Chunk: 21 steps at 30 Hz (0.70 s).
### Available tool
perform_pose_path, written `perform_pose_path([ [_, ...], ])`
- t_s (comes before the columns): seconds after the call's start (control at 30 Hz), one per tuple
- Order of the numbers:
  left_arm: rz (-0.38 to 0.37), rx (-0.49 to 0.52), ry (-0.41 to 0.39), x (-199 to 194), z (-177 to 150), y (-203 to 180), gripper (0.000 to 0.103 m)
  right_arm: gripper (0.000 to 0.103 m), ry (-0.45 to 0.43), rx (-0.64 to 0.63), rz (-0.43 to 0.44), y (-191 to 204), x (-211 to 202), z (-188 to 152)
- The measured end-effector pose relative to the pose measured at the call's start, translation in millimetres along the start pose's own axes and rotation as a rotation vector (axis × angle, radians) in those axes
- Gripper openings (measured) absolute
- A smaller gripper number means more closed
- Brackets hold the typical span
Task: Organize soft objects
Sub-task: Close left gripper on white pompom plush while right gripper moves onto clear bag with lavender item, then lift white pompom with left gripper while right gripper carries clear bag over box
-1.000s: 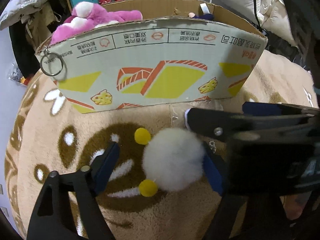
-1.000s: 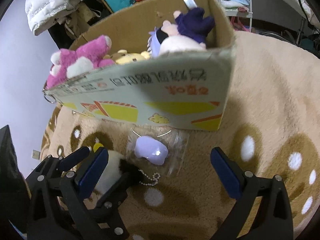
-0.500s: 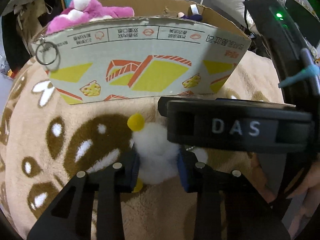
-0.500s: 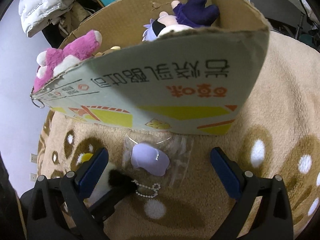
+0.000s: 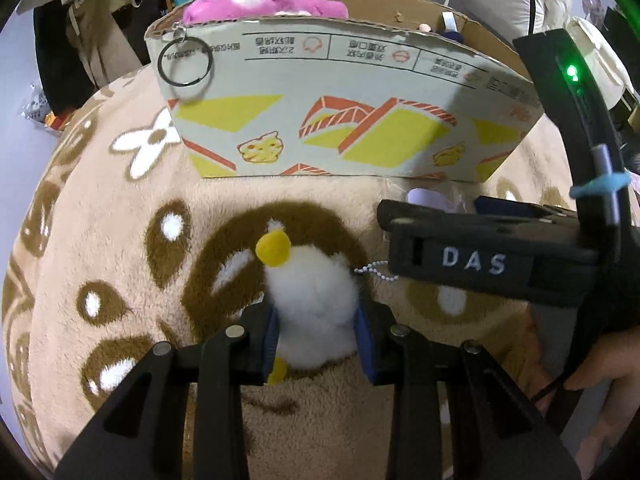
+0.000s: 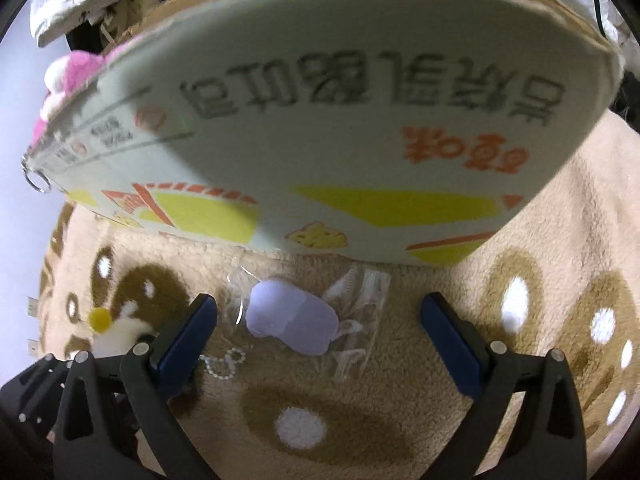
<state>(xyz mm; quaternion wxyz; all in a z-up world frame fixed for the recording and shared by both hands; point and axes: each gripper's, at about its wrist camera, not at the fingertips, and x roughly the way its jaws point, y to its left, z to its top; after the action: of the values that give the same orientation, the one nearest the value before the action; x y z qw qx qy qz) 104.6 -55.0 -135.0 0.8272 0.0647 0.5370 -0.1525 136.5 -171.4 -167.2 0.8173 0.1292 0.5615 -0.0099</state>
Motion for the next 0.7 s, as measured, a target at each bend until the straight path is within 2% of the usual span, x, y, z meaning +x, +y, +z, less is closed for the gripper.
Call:
perform_pose_path([
  [0.2, 0.027, 0.034, -0.007, 1, -2, -15, 0.032, 0.101, 0.003, -0.007, -0.062, 9, 2, -2],
  [0.33, 0.008, -0.024, -0.011, 0, -2, -7, 0.032, 0.081, -0.006, 0.005, -0.088, 9, -4, -5],
  [0.5, 0.059, 0.042, -0.036, -5, -3, -18, 0.031, 0.075, -0.014, 0.000, -0.069, 9, -8, -5],
  [0.7, 0.048, 0.011, -0.061, -13, -3, -13, 0.031, 0.070, -0.029, 0.008, -0.040, -13, -21, -12],
])
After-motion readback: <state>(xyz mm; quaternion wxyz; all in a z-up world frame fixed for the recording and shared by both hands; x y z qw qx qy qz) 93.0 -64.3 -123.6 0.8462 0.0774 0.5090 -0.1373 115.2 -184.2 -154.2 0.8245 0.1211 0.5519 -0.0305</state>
